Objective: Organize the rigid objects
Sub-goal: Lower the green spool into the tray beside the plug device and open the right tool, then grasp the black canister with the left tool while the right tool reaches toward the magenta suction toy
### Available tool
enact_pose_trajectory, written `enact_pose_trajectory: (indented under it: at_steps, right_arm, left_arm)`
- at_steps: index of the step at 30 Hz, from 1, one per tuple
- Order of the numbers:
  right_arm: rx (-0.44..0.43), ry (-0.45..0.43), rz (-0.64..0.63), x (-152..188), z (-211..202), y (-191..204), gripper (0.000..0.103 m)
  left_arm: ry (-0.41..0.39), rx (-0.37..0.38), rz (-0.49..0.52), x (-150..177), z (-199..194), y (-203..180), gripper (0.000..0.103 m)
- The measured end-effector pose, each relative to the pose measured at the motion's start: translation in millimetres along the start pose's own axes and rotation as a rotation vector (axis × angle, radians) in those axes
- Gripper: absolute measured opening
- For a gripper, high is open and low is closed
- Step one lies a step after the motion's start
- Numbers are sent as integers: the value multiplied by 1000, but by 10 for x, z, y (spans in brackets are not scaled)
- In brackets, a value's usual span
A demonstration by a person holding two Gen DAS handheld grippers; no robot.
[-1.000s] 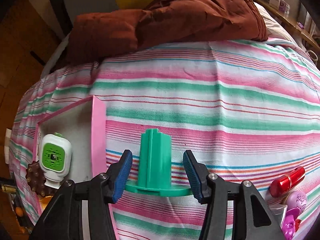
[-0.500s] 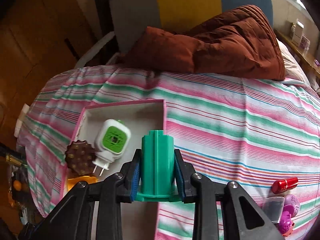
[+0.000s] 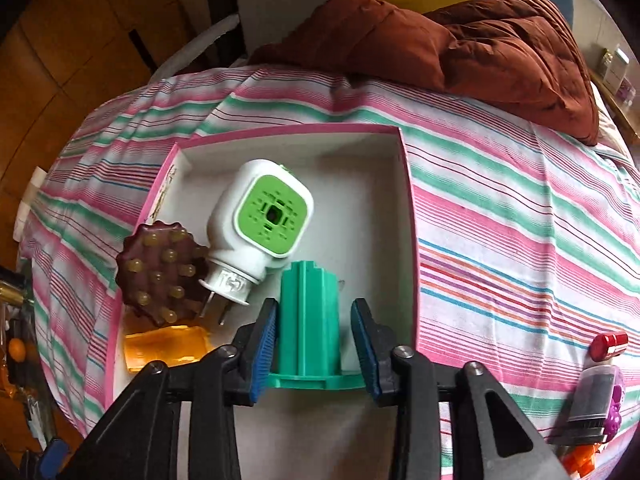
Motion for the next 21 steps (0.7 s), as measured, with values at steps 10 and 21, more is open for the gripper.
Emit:
enact_pose_trajectory:
  at_steps: [10, 21]
  right_arm:
    - [-26, -108, -59, 158, -446, 22, 42]
    - [30, -175, -110, 559, -968, -364, 43]
  left_arm:
    - [-7, -7, 11, 4, -37, -54, 65]
    - [-7, 3, 72, 18, -66, -282, 66]
Point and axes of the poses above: each gripper's, at about its wrist camera, not at the fingertips, and z roughly the way its jaws point, y to its left, x to its underside, the point moved 1 cm from there along z, roughly the way its jaws point, and after that the axes turned 9 degrees about -x, right-handed, at the moved point
